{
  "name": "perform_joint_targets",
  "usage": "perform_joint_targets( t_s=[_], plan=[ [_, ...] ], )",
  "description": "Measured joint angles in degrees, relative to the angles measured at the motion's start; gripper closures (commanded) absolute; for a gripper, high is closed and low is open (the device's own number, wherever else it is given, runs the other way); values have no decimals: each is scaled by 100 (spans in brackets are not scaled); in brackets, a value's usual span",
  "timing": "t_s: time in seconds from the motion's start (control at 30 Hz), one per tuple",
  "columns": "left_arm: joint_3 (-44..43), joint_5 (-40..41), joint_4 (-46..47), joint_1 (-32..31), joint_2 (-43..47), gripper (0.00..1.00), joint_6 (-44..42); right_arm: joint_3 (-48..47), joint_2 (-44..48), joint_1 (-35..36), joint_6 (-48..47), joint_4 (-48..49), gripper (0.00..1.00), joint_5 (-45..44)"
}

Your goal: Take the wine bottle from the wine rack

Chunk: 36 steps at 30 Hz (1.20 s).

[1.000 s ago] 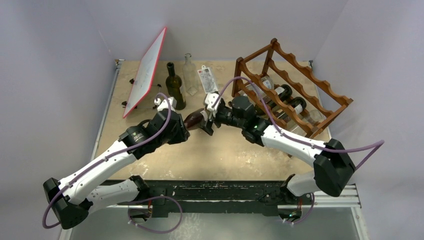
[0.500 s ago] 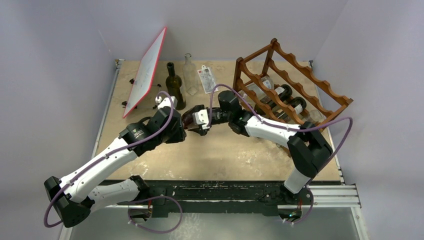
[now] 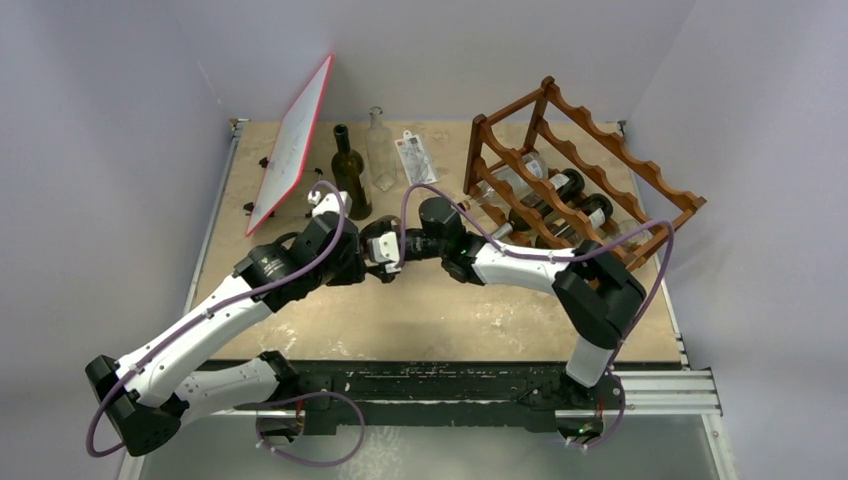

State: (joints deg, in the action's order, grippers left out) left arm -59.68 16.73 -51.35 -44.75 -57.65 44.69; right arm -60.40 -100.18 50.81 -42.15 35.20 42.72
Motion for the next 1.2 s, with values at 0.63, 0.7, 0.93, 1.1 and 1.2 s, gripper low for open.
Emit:
perform_joint_targets(
  t_s=[0.63, 0.7, 0.93, 1.1, 1.2],
  plan=[
    [-184, 24, 247, -13, 564, 25, -39, 472, -382, 37, 1154, 2026, 84, -579],
    [-267, 42, 365, -28, 673, 24, -50, 498, -435, 28, 1432, 2326, 86, -599],
    [-1231, 527, 273, -33, 667, 21, -431, 887, -498, -330, 2861, 3672, 100, -625],
    [-2216, 1182, 376, -33, 590, 0, -1029, 1128, -496, -734, 3978, 4402, 100, -789],
    [-2400, 1604, 765, -33, 599, 0, -1379, 1128, -459, -839, 4288, 4360, 100, -1130]
  ],
)
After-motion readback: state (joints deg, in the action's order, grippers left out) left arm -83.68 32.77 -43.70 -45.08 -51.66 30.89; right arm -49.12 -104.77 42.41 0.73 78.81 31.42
